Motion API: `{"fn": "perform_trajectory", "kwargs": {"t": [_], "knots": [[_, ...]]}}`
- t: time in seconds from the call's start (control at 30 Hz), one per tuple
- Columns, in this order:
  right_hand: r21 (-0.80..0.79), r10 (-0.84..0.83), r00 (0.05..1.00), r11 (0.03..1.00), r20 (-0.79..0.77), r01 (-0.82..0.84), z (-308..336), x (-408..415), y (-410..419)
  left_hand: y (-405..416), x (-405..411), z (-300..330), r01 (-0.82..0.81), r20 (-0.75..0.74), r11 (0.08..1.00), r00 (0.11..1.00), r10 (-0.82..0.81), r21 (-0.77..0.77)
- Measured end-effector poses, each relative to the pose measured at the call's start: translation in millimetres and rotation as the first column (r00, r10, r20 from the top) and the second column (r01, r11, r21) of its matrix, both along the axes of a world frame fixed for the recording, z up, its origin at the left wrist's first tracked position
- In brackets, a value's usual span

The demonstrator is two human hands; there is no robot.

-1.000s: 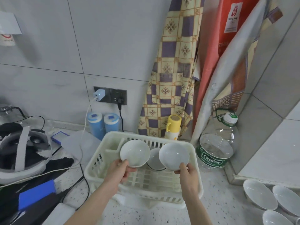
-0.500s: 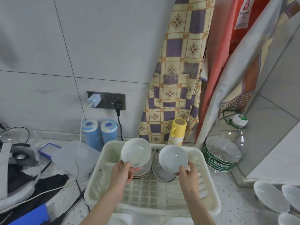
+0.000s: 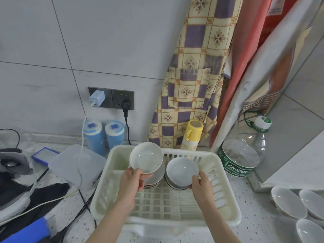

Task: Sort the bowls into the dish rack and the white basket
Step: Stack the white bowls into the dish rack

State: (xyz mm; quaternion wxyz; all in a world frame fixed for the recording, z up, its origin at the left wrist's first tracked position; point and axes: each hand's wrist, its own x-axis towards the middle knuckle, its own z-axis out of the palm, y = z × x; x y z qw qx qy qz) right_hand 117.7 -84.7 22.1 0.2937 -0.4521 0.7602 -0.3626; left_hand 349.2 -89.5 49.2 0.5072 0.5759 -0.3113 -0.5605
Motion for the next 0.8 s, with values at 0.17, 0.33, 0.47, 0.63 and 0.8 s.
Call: {"fn": "perform_trajectory", "kwargs": {"t": [0.17,0.33,0.47,0.63,0.8], "knots": [[0.019,0.007,1.0,1.0,-0.02,-0.007,-1.0,-0.9,0.0,-1.0,0.3,-1.3,-0.002,-0.009,1.0,1.0,0.002,0.013],[0.053,0.052,0.998,0.997,-0.045,-0.049,-1.8,1.4,-0.7,-0.7,-0.5,-1.2,0.008,-0.003,1.0,1.0,-0.008,0.023],[0.079,0.051,0.997,0.996,-0.056,-0.047,-3.9,1.9,-0.5,-0.7,0.2,-2.4,0.024,0.028,1.0,0.999,-0.024,0.017],[0.107,0.079,0.996,0.991,-0.038,-0.074,-2.8,2.4,0.1,0.1,-1.8,-1.9,0.032,0.046,0.999,0.998,-0.032,0.013],[0.078,0.073,0.997,0.994,0.021,-0.074,0.5,0.5,2.0,1.7,-3.6,1.2,0.053,0.064,0.999,0.997,-0.053,0.004]]}}
